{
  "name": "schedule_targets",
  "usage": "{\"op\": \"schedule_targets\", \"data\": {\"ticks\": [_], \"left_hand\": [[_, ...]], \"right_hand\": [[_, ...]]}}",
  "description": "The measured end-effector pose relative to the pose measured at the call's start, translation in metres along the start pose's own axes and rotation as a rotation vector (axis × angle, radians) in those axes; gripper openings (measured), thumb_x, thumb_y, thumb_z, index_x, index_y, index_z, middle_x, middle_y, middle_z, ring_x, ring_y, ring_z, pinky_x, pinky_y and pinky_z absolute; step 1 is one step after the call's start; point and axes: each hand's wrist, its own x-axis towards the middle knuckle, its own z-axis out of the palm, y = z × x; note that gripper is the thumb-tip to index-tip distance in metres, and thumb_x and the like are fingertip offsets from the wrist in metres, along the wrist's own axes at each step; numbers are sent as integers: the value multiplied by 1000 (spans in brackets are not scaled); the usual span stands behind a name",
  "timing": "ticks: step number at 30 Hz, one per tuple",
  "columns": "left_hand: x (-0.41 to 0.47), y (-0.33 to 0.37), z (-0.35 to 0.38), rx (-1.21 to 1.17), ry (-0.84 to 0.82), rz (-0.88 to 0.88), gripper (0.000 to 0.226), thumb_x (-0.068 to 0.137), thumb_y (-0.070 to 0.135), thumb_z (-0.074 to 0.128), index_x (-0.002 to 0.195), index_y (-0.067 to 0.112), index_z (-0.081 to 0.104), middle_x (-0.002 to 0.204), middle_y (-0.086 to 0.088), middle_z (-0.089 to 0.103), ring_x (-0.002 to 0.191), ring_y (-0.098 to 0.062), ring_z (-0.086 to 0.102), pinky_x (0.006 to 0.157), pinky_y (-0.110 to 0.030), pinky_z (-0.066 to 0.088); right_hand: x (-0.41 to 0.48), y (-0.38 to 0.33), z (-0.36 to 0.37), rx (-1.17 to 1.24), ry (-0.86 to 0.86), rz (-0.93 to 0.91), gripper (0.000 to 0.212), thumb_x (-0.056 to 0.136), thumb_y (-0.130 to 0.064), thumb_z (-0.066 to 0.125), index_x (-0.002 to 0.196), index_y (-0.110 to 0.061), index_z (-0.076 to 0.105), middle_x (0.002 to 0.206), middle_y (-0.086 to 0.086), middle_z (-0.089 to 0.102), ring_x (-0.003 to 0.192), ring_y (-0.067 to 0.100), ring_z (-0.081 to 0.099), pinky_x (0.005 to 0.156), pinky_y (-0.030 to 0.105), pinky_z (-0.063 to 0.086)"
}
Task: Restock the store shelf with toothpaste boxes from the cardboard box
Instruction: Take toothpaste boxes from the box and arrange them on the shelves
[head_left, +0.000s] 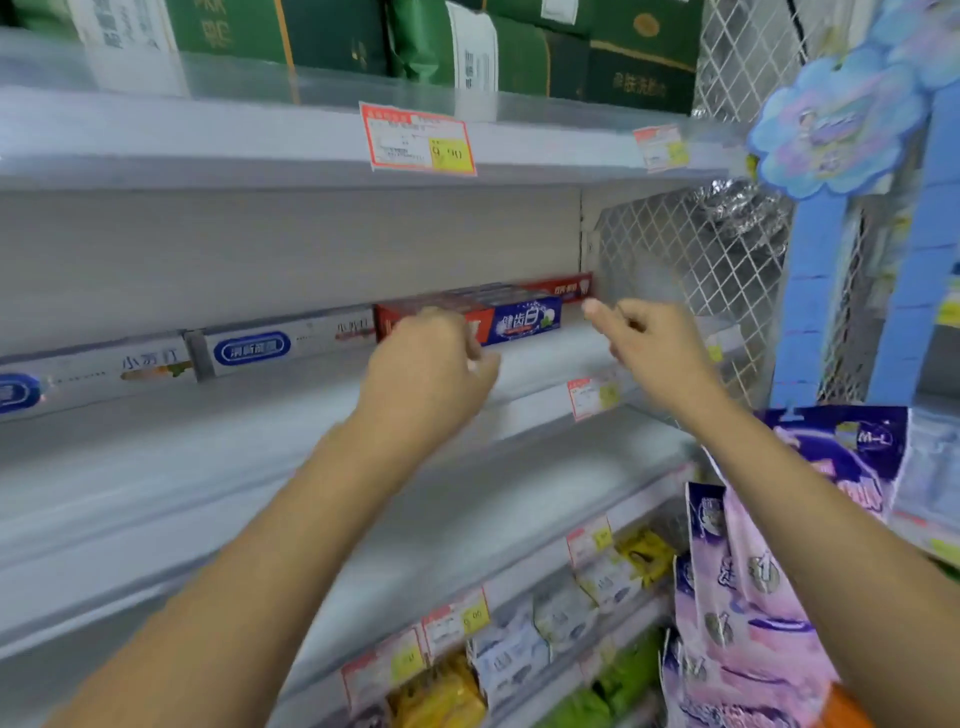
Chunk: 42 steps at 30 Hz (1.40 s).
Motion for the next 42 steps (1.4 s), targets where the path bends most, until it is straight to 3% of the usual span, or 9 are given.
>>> {"op": "schedule_targets", "data": {"ticks": [4, 11, 15, 18, 23, 27, 33, 36, 42], "left_hand": [[-110, 3, 40, -390, -51, 135, 30, 83, 45, 45, 65, 21, 50, 82, 3, 61, 85, -15, 55, 75, -28, 40], [-268, -48, 162, -573, -613, -371, 33, 88, 35, 64, 66, 13, 53, 86, -6, 63, 80, -20, 58, 62, -18, 35], [-345, -70, 214, -550, -838, -618, 24, 86, 25, 67, 69, 29, 52, 77, 7, 58, 72, -12, 57, 66, -18, 42], [-398, -88, 253, -498, -938, -778, 30, 83, 18, 70, 64, 28, 49, 73, 7, 59, 65, -2, 51, 61, -17, 37], [-487, -124, 319, -357, -1083, -913, 29, 83, 21, 70, 62, 25, 50, 72, 2, 57, 84, -26, 62, 61, -19, 32], [-539, -143, 366, -293, -1225, -875, 15, 85, 19, 64, 89, 6, 66, 97, -13, 68, 95, -26, 63, 61, -22, 36], [-618, -184, 461, -143, -1341, -774, 5, 85, 21, 60, 88, 18, 56, 98, -6, 65, 93, -21, 63, 62, -12, 38], [-647, -200, 504, -136, -1328, -769, 34, 81, 26, 68, 111, 17, 54, 112, -3, 61, 108, -23, 59, 89, -30, 48], [-685, -217, 571, -111, -1317, -583, 77, 84, 21, 69, 146, 11, 25, 143, -9, 41, 130, -25, 43, 104, -39, 42]], "right_hand": [[-90, 26, 14, 30, -157, 99, 55, 92, -38, 56, 52, -9, 33, 49, 1, 25, 47, 8, 25, 50, 26, 22], [-261, 113, 66, -100, -549, 529, 43, 89, -34, 63, 58, -15, 39, 56, 0, 39, 53, 10, 38, 53, 21, 27], [-362, 154, 96, -163, -814, 763, 34, 72, -37, 62, 87, -7, 63, 90, 8, 56, 95, 27, 58, 74, 27, 34], [-429, 179, 113, -198, -911, 896, 36, 81, -6, 59, 116, 2, 58, 119, 20, 54, 116, 31, 50, 85, 21, 33], [-531, 223, 141, -270, -1072, 1060, 41, 90, -1, 53, 130, -3, 49, 129, 16, 48, 118, 28, 49, 83, 23, 37], [-605, 258, 162, -276, -1091, 1206, 29, 87, -7, 55, 116, -3, 59, 119, 14, 61, 107, 27, 59, 79, 24, 42], [-698, 303, 205, -271, -1010, 1396, 43, 85, -14, 56, 127, -5, 52, 128, 13, 55, 116, 28, 54, 89, 26, 42], [-733, 326, 224, -290, -987, 1358, 53, 86, -15, 60, 135, -7, 43, 137, 11, 44, 118, 27, 51, 95, 32, 44], [-784, 370, 257, -329, -970, 1214, 57, 84, -12, 65, 136, -7, 42, 135, 13, 44, 127, 28, 43, 104, 36, 40]]}}
